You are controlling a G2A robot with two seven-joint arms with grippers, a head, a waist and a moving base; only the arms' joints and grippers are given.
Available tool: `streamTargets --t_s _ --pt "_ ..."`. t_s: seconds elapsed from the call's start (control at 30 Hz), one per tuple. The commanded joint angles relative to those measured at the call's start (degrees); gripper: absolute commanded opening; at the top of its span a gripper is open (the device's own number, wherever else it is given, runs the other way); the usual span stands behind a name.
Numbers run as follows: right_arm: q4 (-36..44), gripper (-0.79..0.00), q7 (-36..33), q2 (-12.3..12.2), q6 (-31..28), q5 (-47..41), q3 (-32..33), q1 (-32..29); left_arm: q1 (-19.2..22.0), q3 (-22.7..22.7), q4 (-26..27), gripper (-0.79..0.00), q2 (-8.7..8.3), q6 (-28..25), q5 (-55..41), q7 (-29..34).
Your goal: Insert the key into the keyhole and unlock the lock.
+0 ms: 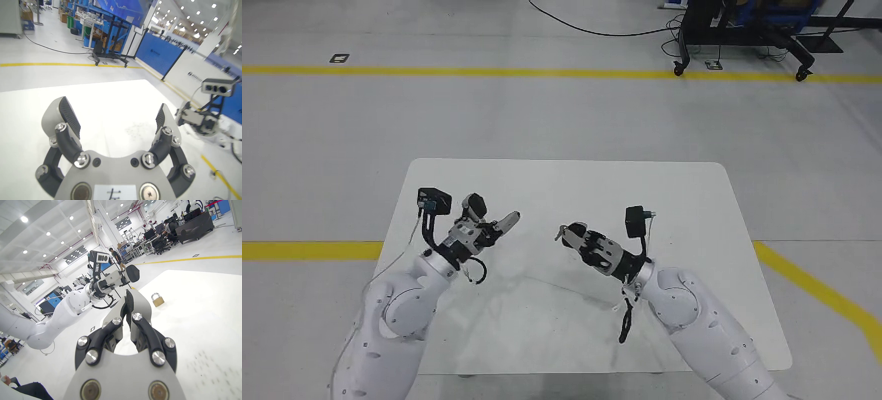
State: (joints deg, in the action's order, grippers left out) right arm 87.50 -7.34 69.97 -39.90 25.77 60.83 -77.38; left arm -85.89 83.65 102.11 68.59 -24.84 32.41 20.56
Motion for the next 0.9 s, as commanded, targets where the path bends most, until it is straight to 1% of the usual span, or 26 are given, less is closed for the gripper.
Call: streamTargets --t_s 0.0,0.03,0.07,0.1,0.17,0.23,0.3,0.33,0.37,0.43,0.5,0.53,0.6,0.73,0.77,0.8,0.87 --pt "-1.3 -0.785 0.0 0.3 0.7 -1.3 -0.8 1.0 0.8 -0.2 -2.0 0.000 -0.12 -2.3 -15.8 6.7" --pt "-1.8 -0.785 0.0 0.5 0.9 -1.9 -1.3 1.3 1.5 -0.6 -3.2 0.000 -0.32 -2.8 -22.0 12.6" --pt "-2.3 -0.785 0.1 0.6 0.9 -2.5 -1.8 1.7 2.8 -0.2 -4.6 0.000 -0.60 -2.2 -27.1 17.8" --pt "-2.8 -0.785 0.2 0.8 0.9 -3.0 -2.2 2.0 3.9 0.5 -5.6 0.000 -0.88 -1.8 -30.0 21.7" --pt "-3.7 -0.785 0.5 1.1 0.9 -3.7 -2.8 2.6 5.4 0.9 -7.1 0.000 -1.22 -2.0 -34.2 26.8" --pt "-4.4 -0.785 0.8 1.3 0.8 -3.8 -3.2 3.1 6.3 0.7 -8.0 0.000 -1.44 -2.7 -36.6 29.9" --pt "-4.7 -0.785 0.9 1.4 0.6 -3.9 -3.6 3.4 6.9 0.4 -8.4 -0.009 -1.62 -2.9 -35.4 30.9" --pt "-4.8 -0.785 0.9 1.5 0.4 -3.9 -3.8 3.5 7.0 0.1 -8.5 -0.077 -1.65 -2.7 -35.1 31.0" --pt "-4.9 -0.785 0.9 1.5 0.2 -4.1 -3.9 3.5 7.1 -0.4 -8.5 -0.188 -1.66 -2.5 -34.9 30.9" --pt "-5.0 -0.785 0.3 1.7 0.0 -4.8 -4.4 3.6 7.4 -1.0 -8.4 -0.271 -1.74 -2.5 -33.5 31.0" --pt "-5.2 -0.785 -0.3 1.8 0.2 -5.3 -4.8 3.8 7.6 -1.6 -8.2 -0.274 -1.85 -2.6 -32.1 31.1" --pt "-5.3 -0.785 -0.6 1.9 0.4 -5.5 -4.9 3.9 7.8 -1.8 -8.0 -0.249 -1.90 -3.0 -31.8 31.5" --pt "-5.5 -0.785 -1.0 2.0 0.6 -5.8 -5.4 4.1 7.9 -2.3 -7.9 -0.243 -2.01 -3.7 -32.2 32.1" --pt "-6.0 -0.785 -1.8 2.3 0.4 -7.0 -6.1 4.5 8.1 -3.3 -7.8 -0.317 -2.27 -4.8 -32.0 34.1" --pt "-6.1 -0.785 -2.0 2.3 0.2 -7.4 -6.2 4.6 8.2 -3.6 -7.6 -0.400 -2.35 -5.2 -31.5 34.6" --pt "-6.3 -0.785 -2.1 2.4 0.0 -7.8 -6.3 4.7 8.2 -3.8 -7.6 -0.416 -2.42 -5.3 -31.4 34.7" --pt "-6.6 -0.785 -2.3 2.4 -0.3 -8.3 -6.3 4.9 8.2 -4.0 -7.6 -0.422 -2.53 -5.3 -31.6 34.7"
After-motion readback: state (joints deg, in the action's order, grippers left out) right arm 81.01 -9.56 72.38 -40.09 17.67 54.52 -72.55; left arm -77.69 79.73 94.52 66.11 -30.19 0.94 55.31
